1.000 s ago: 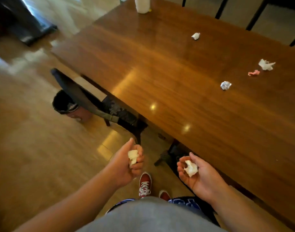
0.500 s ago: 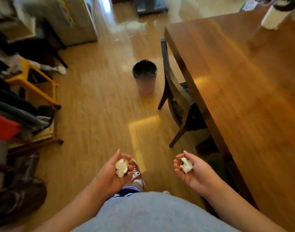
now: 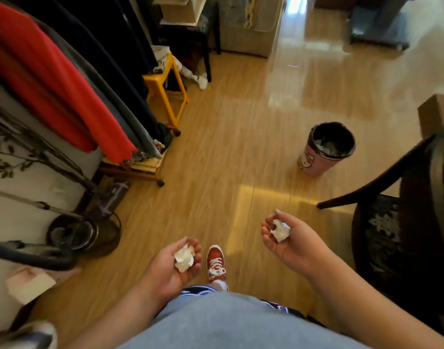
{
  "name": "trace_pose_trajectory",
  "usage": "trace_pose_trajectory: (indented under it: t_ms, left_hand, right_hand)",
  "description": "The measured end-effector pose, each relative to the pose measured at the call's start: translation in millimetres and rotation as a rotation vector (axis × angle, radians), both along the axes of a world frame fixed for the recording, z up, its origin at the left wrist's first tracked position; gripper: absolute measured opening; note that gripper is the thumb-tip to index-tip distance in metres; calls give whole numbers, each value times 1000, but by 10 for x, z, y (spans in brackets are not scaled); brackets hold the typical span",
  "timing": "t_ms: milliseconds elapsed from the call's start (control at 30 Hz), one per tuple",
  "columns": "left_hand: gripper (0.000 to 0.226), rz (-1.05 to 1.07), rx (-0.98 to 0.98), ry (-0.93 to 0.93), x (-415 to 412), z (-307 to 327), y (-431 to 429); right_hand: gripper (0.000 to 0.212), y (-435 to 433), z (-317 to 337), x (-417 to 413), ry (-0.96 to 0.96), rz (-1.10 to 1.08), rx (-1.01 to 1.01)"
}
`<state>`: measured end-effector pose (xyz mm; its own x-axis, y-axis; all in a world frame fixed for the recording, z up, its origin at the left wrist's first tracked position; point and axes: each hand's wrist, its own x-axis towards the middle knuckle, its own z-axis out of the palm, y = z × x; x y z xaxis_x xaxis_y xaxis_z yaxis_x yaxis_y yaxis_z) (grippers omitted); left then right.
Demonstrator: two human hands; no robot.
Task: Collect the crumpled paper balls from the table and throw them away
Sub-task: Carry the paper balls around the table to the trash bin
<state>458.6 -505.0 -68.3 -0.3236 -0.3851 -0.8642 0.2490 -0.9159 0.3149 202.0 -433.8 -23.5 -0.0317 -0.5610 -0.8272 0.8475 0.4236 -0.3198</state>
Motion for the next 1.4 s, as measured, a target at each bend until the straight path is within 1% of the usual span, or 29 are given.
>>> trace_pose_trajectory:
  t_ms: [100,233,267,333,433,633,767,900,1167,1400]
  left_hand:
    - [34,-8,-29,-17,-55,27,-503]
    - [22,-59,-47,-1,-300,100,-1049]
    - [23,-66,-46,8,-392,103,-1171]
    - [30,-79,-52,24,-601,94,-1408]
    - [40,-105,-70,53,-985,98,-1760]
    - [36,-183,-149,85,-1958,161,-2597]
    - [35,-185,-169,91,-2570,225,-3170]
    - [34,-152,-188,57,-2904,260,-3564]
    - [39,-14,-118,-25,-3198,206,-4318]
    - [41,-20,-81,-19,-3688,-31,-5463]
  right_hand:
    - [20,-418,-3,-55,12,-22,8]
    - [21,-709,-42,-256,6,-75,28]
    - [21,-751,-63,-327,4,-87,38]
    - [22,-824,-121,-485,14,-112,76]
    - [24,-924,-234,-778,37,-159,133]
    - [25,-1253,-504,-1518,27,-216,201]
    - [24,-1671,-600,-2071,4,-200,206]
    - [22,-2291,-568,-2546,11,-153,173]
    - [23,-3867,-314,-3241,11,-66,35]
    - [26,-5192,-351,-3722,25,-86,51]
